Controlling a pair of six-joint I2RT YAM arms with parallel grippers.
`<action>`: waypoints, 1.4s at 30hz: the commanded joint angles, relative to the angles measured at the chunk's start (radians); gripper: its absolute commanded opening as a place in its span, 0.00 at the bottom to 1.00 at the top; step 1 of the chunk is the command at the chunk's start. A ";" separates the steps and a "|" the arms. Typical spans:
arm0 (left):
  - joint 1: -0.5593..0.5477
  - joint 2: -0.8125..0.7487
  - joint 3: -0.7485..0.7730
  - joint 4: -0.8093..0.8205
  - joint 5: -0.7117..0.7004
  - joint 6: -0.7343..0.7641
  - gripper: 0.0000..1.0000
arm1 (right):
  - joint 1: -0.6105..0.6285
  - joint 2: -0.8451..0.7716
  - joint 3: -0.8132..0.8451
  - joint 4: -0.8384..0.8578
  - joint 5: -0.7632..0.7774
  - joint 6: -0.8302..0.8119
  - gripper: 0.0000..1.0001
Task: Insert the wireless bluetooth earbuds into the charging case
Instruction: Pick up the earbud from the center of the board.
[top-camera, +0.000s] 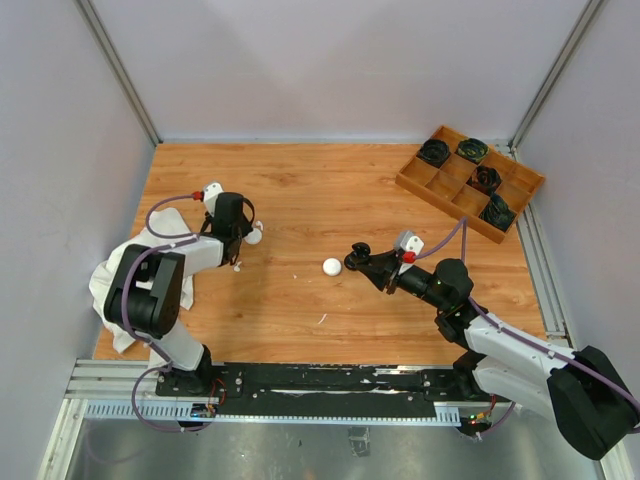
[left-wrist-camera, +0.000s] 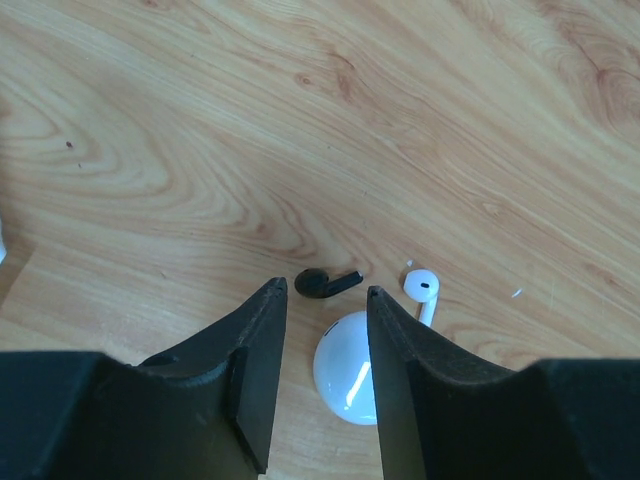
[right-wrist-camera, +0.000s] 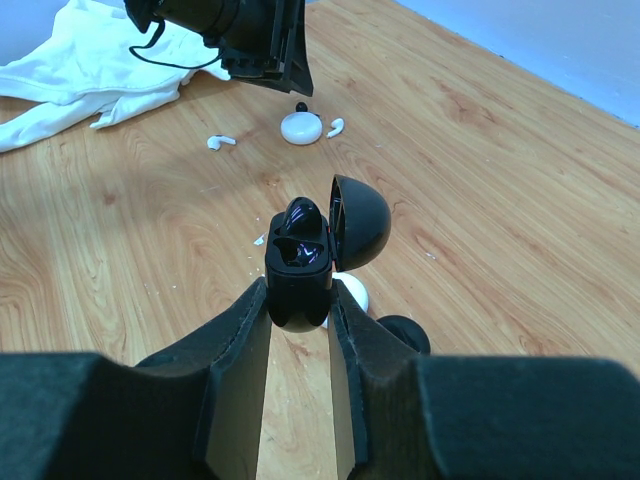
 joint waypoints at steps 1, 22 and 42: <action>0.015 0.038 0.039 0.025 -0.007 0.017 0.42 | 0.010 -0.002 0.002 0.013 0.013 -0.020 0.01; 0.024 0.145 0.087 -0.012 -0.003 0.032 0.29 | 0.011 0.002 0.002 0.014 0.015 -0.020 0.01; 0.024 -0.031 0.097 -0.151 -0.015 0.135 0.19 | 0.011 -0.030 0.004 -0.004 0.010 -0.022 0.01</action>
